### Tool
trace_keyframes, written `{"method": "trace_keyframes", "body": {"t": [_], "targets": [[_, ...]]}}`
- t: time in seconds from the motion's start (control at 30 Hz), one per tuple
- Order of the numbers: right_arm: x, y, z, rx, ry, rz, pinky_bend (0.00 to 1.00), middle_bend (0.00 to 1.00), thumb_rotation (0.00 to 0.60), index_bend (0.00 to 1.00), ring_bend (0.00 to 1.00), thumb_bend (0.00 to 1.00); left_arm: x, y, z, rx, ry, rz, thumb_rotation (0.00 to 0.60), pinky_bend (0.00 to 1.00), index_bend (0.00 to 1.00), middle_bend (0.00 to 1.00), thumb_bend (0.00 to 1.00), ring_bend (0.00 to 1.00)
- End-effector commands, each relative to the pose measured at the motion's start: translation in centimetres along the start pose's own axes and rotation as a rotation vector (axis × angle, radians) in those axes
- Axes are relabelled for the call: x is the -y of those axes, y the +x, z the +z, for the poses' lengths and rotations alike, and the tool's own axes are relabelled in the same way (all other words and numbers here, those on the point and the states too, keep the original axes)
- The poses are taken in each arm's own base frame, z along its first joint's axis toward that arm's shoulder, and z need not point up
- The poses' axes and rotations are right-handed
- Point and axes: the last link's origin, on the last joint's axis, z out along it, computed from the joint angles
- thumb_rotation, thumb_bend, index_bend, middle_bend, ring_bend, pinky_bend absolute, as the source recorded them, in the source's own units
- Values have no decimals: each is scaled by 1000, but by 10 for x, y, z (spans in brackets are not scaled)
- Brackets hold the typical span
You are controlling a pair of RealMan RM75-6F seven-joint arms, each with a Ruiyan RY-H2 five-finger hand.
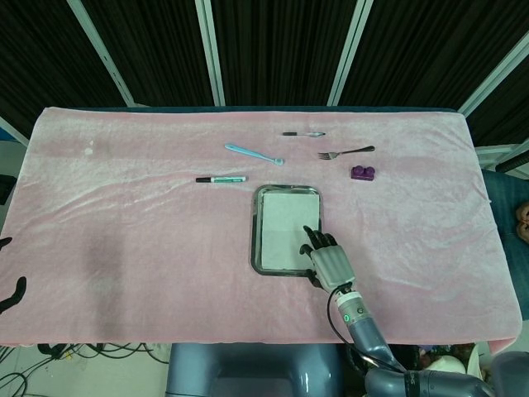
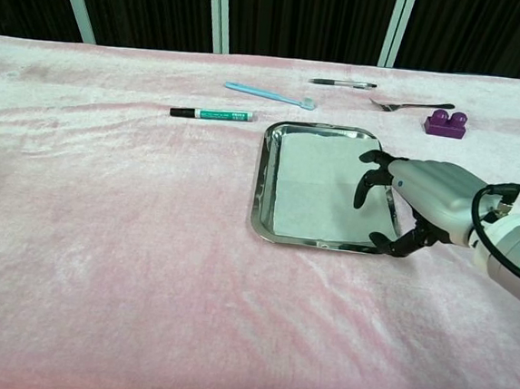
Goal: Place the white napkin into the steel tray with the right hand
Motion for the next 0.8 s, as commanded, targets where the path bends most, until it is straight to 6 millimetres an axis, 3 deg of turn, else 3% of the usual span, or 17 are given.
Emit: {"method": "trace_keyframes", "body": {"t": [0.03,0.27,0.8], "targets": [[0,6,-3,-8,1,13,155,30,600,364,98,319,0,0,0,0,0,0,600,0,151,48,396,0],[5,22,4,-47,15,21,155,128,600,315,120,319,0,0,0,0,-1,-1,600,0,151,48,396,0],[16,18,40,47,39,50,156,155,600,264,153,355,-1,0,0,1,-1,-2,600,0,151,48,396,0]]}}
